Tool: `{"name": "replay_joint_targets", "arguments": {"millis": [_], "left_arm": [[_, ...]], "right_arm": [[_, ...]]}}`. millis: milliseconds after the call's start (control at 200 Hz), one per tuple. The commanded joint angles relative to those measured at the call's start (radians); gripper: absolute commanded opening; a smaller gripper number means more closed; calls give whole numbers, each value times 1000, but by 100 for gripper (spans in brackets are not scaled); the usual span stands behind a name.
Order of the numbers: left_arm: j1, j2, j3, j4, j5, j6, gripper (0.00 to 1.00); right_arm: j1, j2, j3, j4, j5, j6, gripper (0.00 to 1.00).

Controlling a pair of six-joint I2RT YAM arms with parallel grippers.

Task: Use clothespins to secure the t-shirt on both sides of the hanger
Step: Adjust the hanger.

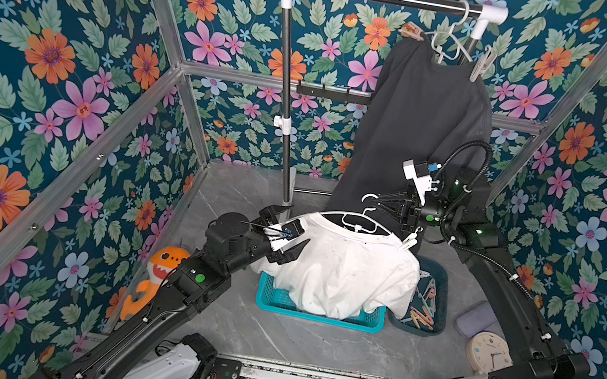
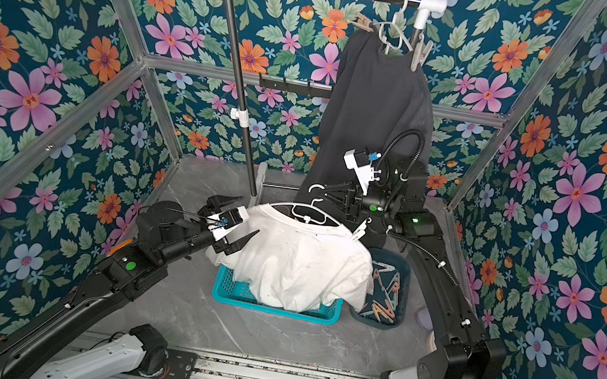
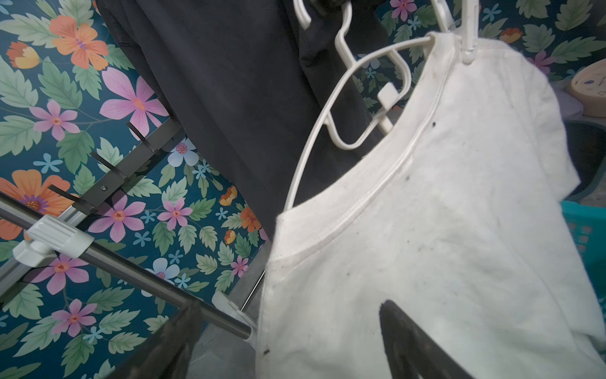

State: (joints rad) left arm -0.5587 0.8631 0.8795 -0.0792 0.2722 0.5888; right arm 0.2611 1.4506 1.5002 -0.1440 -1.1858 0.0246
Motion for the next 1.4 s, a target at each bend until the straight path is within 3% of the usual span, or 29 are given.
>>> {"name": "replay_joint_targets", "arguments": {"millis": [0,230,465,655,955,1235,1320,1395], "left_arm": [[37,16,33,-55,108,-48,88],[153,72,99,-115,336,-90,80],[193,140,178,-141,498,-143,74],[211,159,194,-142,559,-176,69],[269,150,166,-72,595,-234,73],[286,217,202,-52,721,-291,61],[288,236,208,-47,746,-305,51],[290,253,213,-57,762,-308,49]], "right_arm": [[-6,-13,6,102,-62,13,0],[-23,-22,7,89,-81,-1,0],[-48,-27,14,172,-108,50,0],[-53,-13,37,202,-142,79,0],[-59,-34,6,263,-172,116,0],[-68,-31,4,286,-189,141,0],[-72,-25,5,314,-189,157,0],[-72,-18,7,328,-189,168,0]]}}
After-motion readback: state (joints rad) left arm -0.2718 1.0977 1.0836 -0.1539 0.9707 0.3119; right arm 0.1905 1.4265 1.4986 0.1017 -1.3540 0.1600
